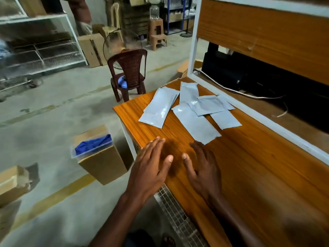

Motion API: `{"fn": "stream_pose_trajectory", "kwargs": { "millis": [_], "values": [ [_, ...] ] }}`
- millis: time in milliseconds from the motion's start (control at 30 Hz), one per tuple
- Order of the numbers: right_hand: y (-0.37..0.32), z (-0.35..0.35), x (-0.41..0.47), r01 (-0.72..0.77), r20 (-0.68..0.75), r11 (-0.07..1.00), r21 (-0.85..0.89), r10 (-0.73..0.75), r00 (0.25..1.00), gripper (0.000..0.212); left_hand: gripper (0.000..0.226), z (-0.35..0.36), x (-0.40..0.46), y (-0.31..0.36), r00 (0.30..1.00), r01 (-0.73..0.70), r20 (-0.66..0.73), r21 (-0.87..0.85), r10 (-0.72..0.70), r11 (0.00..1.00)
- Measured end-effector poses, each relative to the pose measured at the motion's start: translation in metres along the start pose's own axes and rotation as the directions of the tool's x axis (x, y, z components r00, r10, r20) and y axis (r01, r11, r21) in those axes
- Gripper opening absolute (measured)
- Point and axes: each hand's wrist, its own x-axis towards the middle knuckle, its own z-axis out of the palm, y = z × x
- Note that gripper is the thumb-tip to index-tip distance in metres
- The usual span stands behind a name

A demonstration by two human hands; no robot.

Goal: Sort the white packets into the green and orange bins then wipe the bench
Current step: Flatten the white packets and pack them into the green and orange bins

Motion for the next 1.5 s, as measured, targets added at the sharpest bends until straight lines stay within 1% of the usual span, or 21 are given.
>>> {"fn": "stream_pose_trajectory", "kwargs": {
  "millis": [133, 233, 300, 367, 433, 500, 567, 633, 700, 800, 900, 967, 1000, 1067, 1167, 1233, 1300, 1400, 1500],
  "values": [
    [0.006, 0.026, 0.049, -0.071, 0.009, 0.992, -0.107, 0.072, 0.997, 0.067, 0.066, 0.002, 0.058, -0.026, 0.997, -0.028, 0.069, -0.009, 0.029, 1.000],
    [0.010, 0.045, 0.085, -0.138, -0.041, 0.982, -0.131, 0.134, 0.990, 0.068, 0.068, 0.009, 0.104, -0.048, 0.993, -0.047, 0.104, -0.016, 0.049, 0.999],
    [0.017, 0.058, 0.109, -0.135, -0.078, 0.975, -0.177, 0.123, 0.989, 0.077, 0.071, 0.019, 0.139, -0.065, 0.991, -0.053, 0.122, -0.009, 0.054, 0.999],
    [0.028, 0.069, 0.129, -0.146, -0.077, 0.963, -0.228, 0.132, 0.988, 0.083, 0.071, 0.029, 0.173, -0.079, 0.990, -0.063, 0.130, 0.003, 0.062, 0.998],
    [0.037, 0.082, 0.146, -0.182, -0.071, 0.939, -0.292, 0.168, 0.983, 0.077, 0.070, 0.039, 0.207, -0.093, 0.985, -0.104, 0.143, 0.041, 0.098, 0.994],
    [0.040, 0.092, 0.156, -0.250, -0.046, 0.894, -0.371, 0.251, 0.967, 0.067, 0.072, 0.046, 0.232, -0.105, 0.978, -0.148, 0.168, 0.128, 0.125, 0.981],
    [0.040, 0.103, 0.160, -0.296, -0.047, 0.835, -0.463, 0.310, 0.949, 0.061, 0.072, 0.051, 0.252, -0.116, 0.964, -0.173, 0.235, 0.203, 0.124, 0.964],
    [0.037, 0.109, 0.160, -0.332, -0.067, 0.789, -0.517, 0.350, 0.934, 0.059, 0.070, 0.056, 0.263, -0.125, 0.949, -0.205, 0.287, 0.236, 0.134, 0.950],
    [0.029, 0.112, 0.160, -0.384, -0.088, 0.756, -0.530, 0.402, 0.911, 0.057, 0.069, 0.056, 0.264, -0.129, 0.940, -0.245, 0.298, 0.243, 0.168, 0.939],
    [0.011, 0.115, 0.161, -0.465, -0.100, 0.720, -0.516, 0.489, 0.867, 0.059, 0.066, 0.052, 0.257, -0.133, 0.934, -0.291, 0.271, 0.196, 0.233, 0.936],
    [-0.002, 0.112, 0.159, -0.495, -0.122, 0.720, -0.487, 0.506, 0.854, 0.064, 0.061, 0.045, 0.257, -0.130, 0.941, -0.286, 0.228, 0.147, 0.248, 0.947],
    [-0.001, 0.107, 0.160, -0.484, -0.175, 0.720, -0.498, 0.463, 0.869, 0.062, 0.062, 0.046, 0.269, -0.125, 0.941, -0.303, 0.203, 0.152, 0.271, 0.941],
    [0.004, 0.104, 0.162, -0.470, -0.176, 0.720, -0.511, 0.447, 0.877, 0.060, 0.064, 0.047, 0.276, -0.123, 0.936, -0.324, 0.199, 0.179, 0.289, 0.929],
    [0.016, 0.101, 0.164, -0.426, -0.126, 0.721, -0.547, 0.432, 0.893, 0.056, 0.070, 0.054, 0.290, -0.121, 0.926, -0.357, 0.217, 0.243, 0.308, 0.902],
    [0.034, 0.104, 0.161, -0.369, -0.030, 0.698, -0.613, 0.447, 0.894, 0.057, 0.076, 0.068, 0.300, -0.125, 0.918, -0.358, 0.286, 0.306, 0.273, 0.882],
    [0.036, 0.108, 0.156, -0.392, -0.022, 0.682, -0.618, 0.483, 0.875, 0.061, 0.077, 0.072, 0.299, -0.130, 0.908, -0.375, 0.318, 0.325, 0.273, 0.868],
    [0.032, 0.111, 0.153, -0.423, -0.033, 0.675, -0.604, 0.509, 0.860, 0.063, 0.076, 0.071, 0.298, -0.133, 0.908, -0.381, 0.313, 0.336, 0.279, 0.861],
    [0.023, 0.109, 0.154, -0.442, -0.081, 0.672, -0.594, 0.496, 0.864, 0.063, 0.075, 0.063, 0.296, -0.128, 0.915, -0.374, 0.282, 0.329, 0.288, 0.867],
    [0.025, 0.110, 0.158, -0.444, -0.057, 0.673, -0.592, 0.514, 0.856, 0.067, 0.076, 0.063, 0.301, -0.121, 0.912, -0.378, 0.294, 0.330, 0.286, 0.865]
  ]
}}
